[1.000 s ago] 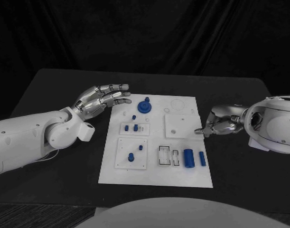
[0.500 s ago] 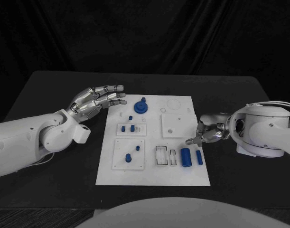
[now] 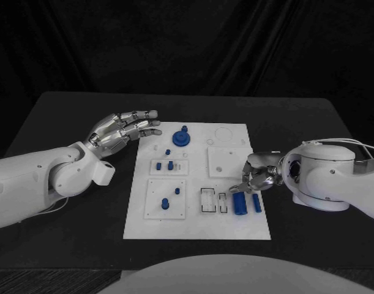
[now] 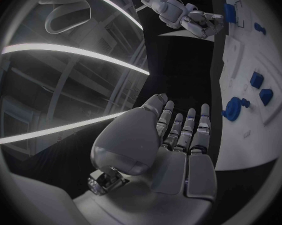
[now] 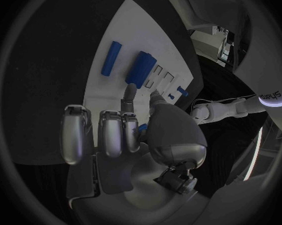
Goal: Assemble the parts on the task board
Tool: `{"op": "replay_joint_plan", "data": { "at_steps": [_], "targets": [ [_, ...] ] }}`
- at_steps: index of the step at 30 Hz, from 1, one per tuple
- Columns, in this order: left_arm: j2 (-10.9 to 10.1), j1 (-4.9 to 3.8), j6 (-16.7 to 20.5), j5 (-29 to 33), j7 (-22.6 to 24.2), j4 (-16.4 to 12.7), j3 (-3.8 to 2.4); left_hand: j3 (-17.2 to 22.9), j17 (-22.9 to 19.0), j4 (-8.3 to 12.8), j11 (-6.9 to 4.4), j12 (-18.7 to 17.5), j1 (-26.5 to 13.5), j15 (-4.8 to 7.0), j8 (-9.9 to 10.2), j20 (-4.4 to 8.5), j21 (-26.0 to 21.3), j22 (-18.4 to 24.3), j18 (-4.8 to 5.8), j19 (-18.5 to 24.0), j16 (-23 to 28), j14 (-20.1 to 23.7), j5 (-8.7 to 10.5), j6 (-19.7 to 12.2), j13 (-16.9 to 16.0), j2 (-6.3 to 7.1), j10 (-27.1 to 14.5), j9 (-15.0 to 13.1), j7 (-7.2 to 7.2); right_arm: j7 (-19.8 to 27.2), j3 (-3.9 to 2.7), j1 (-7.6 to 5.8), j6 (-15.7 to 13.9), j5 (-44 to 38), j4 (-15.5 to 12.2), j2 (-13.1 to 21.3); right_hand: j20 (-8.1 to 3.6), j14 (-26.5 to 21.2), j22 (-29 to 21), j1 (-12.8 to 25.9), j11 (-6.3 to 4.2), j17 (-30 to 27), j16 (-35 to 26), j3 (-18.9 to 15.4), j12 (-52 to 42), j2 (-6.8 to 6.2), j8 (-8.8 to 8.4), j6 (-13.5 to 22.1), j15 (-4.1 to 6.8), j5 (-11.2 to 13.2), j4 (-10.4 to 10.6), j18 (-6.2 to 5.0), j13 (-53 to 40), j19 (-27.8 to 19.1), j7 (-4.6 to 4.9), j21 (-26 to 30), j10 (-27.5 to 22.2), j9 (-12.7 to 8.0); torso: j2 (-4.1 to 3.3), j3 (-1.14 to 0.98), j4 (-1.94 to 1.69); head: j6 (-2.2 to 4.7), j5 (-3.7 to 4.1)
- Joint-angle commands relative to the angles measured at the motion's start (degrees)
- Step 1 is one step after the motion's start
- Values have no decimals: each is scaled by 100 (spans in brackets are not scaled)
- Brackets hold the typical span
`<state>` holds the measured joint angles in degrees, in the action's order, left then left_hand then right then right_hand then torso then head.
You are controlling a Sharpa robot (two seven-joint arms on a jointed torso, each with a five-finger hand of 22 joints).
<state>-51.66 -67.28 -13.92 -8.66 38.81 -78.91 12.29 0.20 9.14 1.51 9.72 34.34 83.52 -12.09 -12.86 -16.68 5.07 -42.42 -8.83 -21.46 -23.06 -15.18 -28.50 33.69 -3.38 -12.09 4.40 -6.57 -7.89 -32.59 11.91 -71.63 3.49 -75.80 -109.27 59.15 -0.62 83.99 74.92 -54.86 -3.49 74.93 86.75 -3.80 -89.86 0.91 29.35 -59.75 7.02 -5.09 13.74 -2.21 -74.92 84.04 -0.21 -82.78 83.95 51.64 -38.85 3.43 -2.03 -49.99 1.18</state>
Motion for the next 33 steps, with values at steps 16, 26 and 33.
{"op": "replay_joint_plan", "data": {
  "at_steps": [16, 26, 33],
  "targets": [
    [17, 17, -152, 44, 151, 21, -5, 58, -18, -7, -5, -62, -98, -5, 7, 8, 33, 13, 93, -34, 42, 36, -20, 4, 5, -1, 12, 16, -23, -390, 1, 170, 403, -983, 74, -120, -83, 396, 1217, 1237, -99, 308, -155, 9, -14, -474, -407, -307, 100, 225, 311, 2, -1508, 229, -62, 162, 605, -23, 11, 11, -10, -1, -10],
    [16, 27, -175, 44, 124, 26, -5, 62, -20, -8, -3, -65, -104, -6, 8, 8, 32, 14, 95, -32, 45, 41, -20, 2, 5, -1, 9, 17, -25, -339, 1, 258, 358, -752, 123, -201, -71, 387, 1212, 1208, -72, 243, -183, -127, -14, -405, -751, -400, 79, 223, 287, 0, -1508, 226, -27, 181, 605, -316, 3, 5, -3, -1, -43],
    [17, 31, -205, 44, 123, 27, -5, 67, -25, -4, 1, -69, -115, -7, 12, 8, 30, 17, 98, -27, 52, 51, -20, -4, 6, 12, 4, 19, -29, -257, 1, 288, 401, -406, 166, -236, -37, 379, 1202, 657, -41, 173, -212, -98, -14, -243, -989, -482, 48, 130, 191, -8, -1508, 215, 6, 216, 605, -516, 3, 5, -3, -1, -56]
  ]
}}
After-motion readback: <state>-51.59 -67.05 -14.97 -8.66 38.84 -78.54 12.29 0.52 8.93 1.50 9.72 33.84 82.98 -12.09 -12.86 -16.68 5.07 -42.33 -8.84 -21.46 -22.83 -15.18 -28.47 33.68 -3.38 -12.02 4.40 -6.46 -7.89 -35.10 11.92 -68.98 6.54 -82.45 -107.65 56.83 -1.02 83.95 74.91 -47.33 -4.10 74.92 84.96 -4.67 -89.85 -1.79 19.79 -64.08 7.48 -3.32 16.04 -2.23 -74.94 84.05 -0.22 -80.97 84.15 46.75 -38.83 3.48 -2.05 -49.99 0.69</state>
